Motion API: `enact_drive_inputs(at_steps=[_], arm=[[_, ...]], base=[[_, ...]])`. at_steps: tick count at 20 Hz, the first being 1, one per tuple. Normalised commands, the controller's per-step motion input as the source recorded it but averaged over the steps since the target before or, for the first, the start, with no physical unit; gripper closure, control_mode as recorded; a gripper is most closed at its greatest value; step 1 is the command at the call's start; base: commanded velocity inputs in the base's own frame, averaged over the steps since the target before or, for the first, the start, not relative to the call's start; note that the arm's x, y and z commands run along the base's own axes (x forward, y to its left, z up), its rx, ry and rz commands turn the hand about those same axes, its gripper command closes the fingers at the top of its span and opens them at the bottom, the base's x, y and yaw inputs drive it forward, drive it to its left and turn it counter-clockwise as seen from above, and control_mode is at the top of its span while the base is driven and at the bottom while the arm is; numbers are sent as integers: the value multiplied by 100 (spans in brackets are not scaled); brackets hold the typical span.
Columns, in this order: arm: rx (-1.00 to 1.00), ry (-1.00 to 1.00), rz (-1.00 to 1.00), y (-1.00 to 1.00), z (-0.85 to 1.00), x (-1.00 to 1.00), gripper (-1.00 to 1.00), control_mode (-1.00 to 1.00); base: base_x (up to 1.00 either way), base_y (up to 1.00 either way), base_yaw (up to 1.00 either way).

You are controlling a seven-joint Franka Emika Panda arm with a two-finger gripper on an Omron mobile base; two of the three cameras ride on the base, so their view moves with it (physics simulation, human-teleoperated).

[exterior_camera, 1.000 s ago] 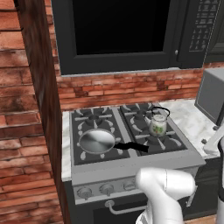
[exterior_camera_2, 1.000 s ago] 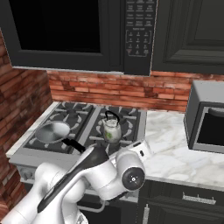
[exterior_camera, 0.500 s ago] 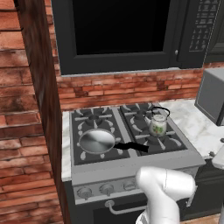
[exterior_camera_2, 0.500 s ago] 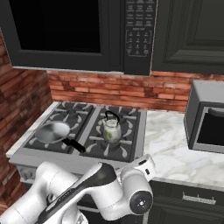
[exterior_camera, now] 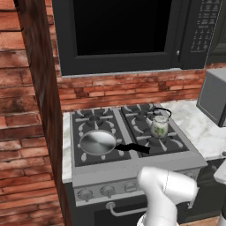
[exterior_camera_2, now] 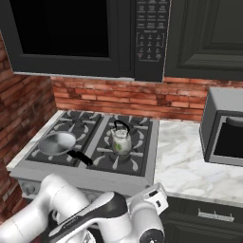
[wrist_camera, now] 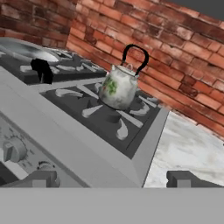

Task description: Pick the kettle from the counter and place it on a stove burner. Then turn the burner on.

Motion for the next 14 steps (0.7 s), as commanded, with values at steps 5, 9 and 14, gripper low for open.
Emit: enact_drive_inputs(at_steps=[5,9,14], arm=[[3,0,0,0,-38,-9,-100,-100],[5,0,0,0,-33,-6,-100,-100],[10,0,0,0,-33,-2,-100,-100]], base=[[0,0,0],[0,0,0],[0,0,0]])
